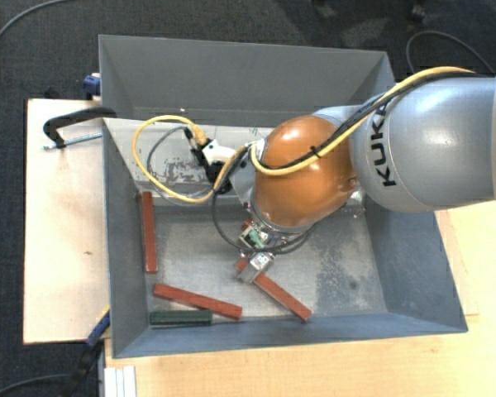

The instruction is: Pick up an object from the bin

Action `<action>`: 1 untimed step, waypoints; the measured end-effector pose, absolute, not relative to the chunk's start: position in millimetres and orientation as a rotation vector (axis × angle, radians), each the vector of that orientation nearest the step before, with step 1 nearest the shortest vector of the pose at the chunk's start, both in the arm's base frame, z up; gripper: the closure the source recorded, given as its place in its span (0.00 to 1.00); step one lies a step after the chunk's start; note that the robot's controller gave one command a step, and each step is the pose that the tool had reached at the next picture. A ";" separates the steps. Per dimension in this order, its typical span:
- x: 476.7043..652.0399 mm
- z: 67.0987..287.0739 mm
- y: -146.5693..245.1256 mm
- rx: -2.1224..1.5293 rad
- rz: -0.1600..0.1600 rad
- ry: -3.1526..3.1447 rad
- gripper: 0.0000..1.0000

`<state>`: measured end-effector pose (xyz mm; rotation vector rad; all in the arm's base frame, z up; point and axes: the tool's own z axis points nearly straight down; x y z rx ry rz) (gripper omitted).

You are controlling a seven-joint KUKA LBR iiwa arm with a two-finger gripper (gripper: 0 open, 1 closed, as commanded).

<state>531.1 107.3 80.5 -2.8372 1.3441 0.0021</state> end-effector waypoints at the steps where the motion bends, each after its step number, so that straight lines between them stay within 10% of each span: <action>1: 531.1 80.5 107.3 -2.837 0.002 1.344 1.00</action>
Offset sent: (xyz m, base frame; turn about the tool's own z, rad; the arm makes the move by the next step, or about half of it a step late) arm 0.0000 0.0000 0.0000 0.0000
